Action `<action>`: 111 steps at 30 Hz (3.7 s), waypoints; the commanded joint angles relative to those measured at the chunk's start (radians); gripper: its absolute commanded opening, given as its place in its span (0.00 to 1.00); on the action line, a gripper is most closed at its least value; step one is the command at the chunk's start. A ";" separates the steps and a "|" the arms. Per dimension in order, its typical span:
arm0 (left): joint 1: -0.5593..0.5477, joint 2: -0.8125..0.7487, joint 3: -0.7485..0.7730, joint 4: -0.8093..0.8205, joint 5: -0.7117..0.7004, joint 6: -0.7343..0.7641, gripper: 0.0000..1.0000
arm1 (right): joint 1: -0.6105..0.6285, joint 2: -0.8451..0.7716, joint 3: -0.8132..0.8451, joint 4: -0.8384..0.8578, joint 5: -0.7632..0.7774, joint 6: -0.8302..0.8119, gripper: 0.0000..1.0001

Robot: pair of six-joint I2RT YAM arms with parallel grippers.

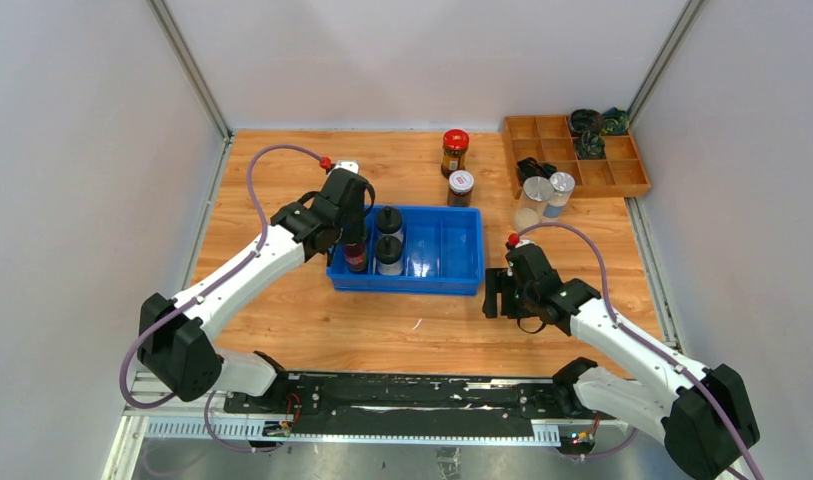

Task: Organize the condiment bottles
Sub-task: Place the bottle in the storage box, then pick up the bottle from the corner of the board.

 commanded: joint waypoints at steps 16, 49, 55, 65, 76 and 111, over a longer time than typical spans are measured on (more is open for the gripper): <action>-0.006 0.000 0.006 0.012 -0.043 -0.015 0.27 | 0.010 -0.012 -0.010 -0.007 -0.009 0.008 0.76; -0.007 0.013 -0.031 -0.047 0.003 -0.041 0.63 | 0.010 0.000 -0.013 0.003 -0.009 0.011 0.76; -0.007 -0.014 -0.046 -0.050 0.013 -0.044 0.65 | 0.010 -0.002 -0.020 0.009 -0.008 0.016 0.76; -0.007 -0.143 -0.044 -0.085 0.024 -0.052 0.69 | 0.010 -0.021 -0.022 0.002 -0.040 0.015 0.77; -0.008 -0.352 -0.124 -0.098 0.079 -0.063 1.00 | 0.010 -0.112 0.010 -0.104 -0.037 -0.001 0.81; -0.047 -0.495 -0.406 0.099 0.168 -0.025 1.00 | 0.011 -0.052 0.163 -0.036 -0.118 -0.135 1.00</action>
